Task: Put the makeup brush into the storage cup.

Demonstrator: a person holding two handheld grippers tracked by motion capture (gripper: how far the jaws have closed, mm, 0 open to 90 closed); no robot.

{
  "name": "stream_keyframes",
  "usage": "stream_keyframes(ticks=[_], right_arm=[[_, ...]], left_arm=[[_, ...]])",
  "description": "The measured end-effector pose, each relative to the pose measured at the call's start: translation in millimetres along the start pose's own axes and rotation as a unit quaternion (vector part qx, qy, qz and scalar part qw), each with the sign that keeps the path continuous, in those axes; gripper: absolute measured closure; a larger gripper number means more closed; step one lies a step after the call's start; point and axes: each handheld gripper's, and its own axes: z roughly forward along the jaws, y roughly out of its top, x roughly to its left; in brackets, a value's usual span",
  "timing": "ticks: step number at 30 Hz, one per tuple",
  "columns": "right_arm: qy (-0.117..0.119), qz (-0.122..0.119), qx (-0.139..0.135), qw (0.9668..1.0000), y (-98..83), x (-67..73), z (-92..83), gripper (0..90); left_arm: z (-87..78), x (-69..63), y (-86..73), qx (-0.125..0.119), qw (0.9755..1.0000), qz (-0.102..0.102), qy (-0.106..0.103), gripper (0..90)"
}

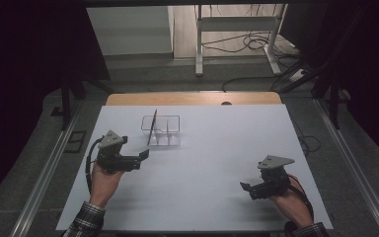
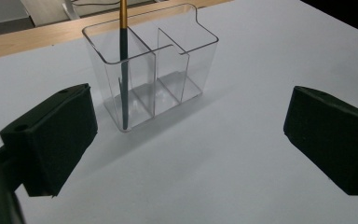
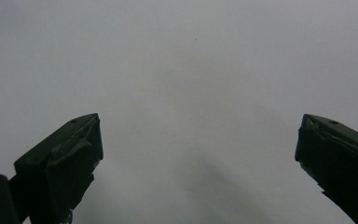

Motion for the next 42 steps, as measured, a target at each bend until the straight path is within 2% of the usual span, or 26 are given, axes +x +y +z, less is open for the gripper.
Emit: stream_keyframes(ticks=[42], right_arm=[[-0.004, 0.0, -0.003, 1.0, 0.0, 0.5, -1.3, 0.8]], left_arm=[[-31.1, -3.9, -28.1, -0.006, 0.9999, -0.014, 0.004, 3.0]])
